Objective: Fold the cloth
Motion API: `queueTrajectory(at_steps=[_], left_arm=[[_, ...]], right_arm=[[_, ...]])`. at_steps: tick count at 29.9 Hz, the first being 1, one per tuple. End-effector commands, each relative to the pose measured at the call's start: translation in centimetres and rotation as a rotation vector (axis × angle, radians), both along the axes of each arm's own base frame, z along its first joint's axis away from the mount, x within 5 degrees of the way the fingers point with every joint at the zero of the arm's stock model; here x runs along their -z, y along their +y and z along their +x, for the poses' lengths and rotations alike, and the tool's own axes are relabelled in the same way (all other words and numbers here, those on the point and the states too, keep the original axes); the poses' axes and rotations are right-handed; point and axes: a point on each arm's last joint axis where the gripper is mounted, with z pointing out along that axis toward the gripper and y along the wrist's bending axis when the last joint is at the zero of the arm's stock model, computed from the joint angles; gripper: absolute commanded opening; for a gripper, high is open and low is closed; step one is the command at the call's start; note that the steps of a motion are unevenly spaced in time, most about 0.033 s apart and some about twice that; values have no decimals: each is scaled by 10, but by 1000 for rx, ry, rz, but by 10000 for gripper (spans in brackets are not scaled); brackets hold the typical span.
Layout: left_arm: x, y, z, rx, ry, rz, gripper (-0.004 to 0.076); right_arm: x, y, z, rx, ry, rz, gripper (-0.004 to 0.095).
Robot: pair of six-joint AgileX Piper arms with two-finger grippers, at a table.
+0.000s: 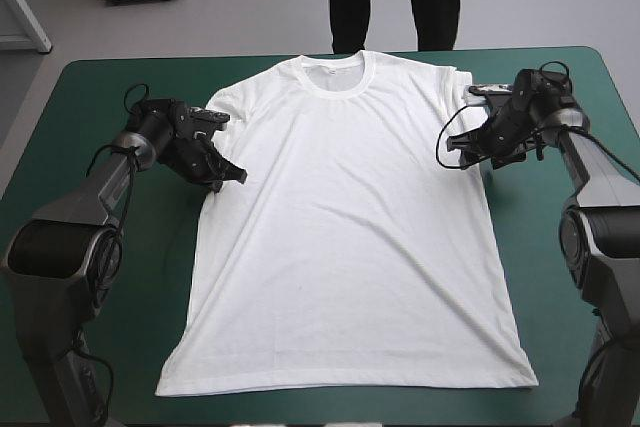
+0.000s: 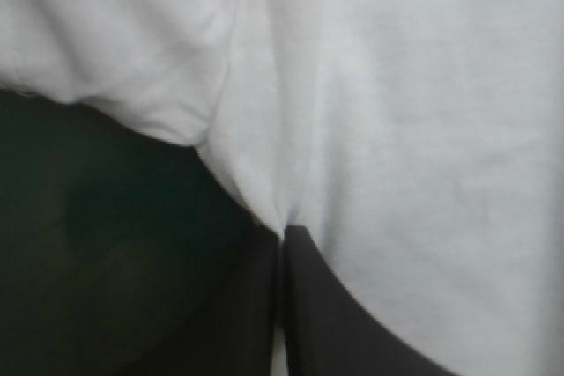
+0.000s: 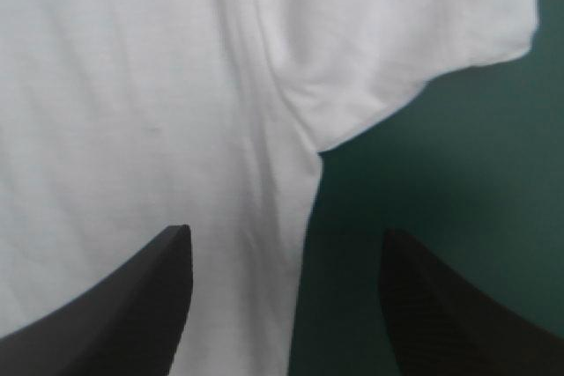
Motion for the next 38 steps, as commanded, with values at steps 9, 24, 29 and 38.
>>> queueTrajectory(at_steps=[9,24,29,38], left_arm=[[-6,-11,-5,-1,19,-56,-22],[-11,-20,-8,19,15,-96,-22],[-39,-22,-13,41,-62,-102,-22],[-125,-11,-43,63,-245,-72,-22]], right_arm=[[-5,2,0,-42,21,56,582],[27,64,-1,-189,102,27,-9],[20,64,-8,-193,142,23,-9],[-65,50,-37,-188,-26,-22,-9]])
